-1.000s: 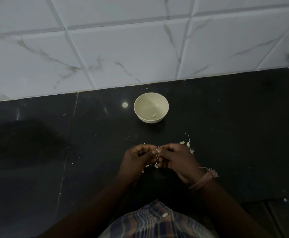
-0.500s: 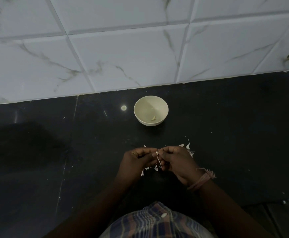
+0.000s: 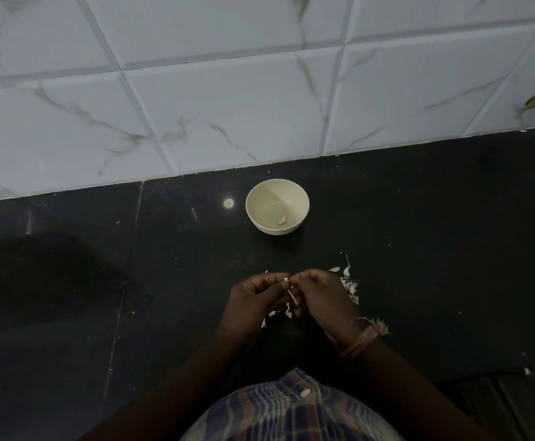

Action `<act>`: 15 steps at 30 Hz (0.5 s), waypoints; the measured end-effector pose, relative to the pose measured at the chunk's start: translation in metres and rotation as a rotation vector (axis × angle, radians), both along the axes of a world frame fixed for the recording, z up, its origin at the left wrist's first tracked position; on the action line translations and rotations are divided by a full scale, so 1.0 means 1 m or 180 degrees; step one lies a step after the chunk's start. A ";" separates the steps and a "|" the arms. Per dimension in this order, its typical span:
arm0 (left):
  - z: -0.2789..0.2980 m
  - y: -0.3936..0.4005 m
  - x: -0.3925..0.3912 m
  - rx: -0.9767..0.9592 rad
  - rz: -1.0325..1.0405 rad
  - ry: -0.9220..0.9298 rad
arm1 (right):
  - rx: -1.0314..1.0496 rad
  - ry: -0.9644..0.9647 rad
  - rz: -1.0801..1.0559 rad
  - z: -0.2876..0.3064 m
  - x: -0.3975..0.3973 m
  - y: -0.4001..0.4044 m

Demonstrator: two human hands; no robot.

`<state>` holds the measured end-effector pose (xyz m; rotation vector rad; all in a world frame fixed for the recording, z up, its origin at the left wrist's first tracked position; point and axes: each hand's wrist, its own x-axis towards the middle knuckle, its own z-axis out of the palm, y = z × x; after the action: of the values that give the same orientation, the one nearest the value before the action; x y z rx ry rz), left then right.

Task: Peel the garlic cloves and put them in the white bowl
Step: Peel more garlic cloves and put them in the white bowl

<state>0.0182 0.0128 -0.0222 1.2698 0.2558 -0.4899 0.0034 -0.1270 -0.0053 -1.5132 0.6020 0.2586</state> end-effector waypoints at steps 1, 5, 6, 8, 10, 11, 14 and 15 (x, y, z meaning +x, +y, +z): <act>0.000 -0.002 0.000 -0.0142 0.0054 0.0116 | -0.0143 -0.0038 -0.0017 0.000 0.000 0.000; 0.001 -0.004 0.000 -0.0249 0.0087 0.0264 | -0.0902 -0.0356 0.0115 -0.001 0.003 0.000; 0.001 -0.004 0.000 -0.0214 0.0066 0.0249 | -0.0970 -0.0413 0.0154 -0.001 0.004 0.000; 0.001 -0.003 0.000 -0.0127 0.0053 0.0217 | -0.1107 -0.0423 0.0179 -0.003 0.003 0.001; 0.001 -0.002 0.001 0.0007 0.0009 0.0153 | -0.1219 -0.0375 0.0139 -0.006 0.003 0.000; 0.001 -0.002 0.001 0.0059 -0.0016 0.0125 | -0.1239 -0.0336 0.0138 -0.008 0.004 0.000; 0.000 0.000 0.001 0.0162 -0.0077 0.0063 | -0.1081 -0.0386 0.0195 -0.010 0.003 -0.001; -0.001 0.001 0.001 0.0229 -0.0093 0.0035 | -0.1074 -0.0502 0.0229 -0.011 0.002 -0.001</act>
<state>0.0192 0.0135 -0.0229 1.3429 0.2665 -0.5168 0.0050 -0.1283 -0.0162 -1.8635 0.4814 0.0930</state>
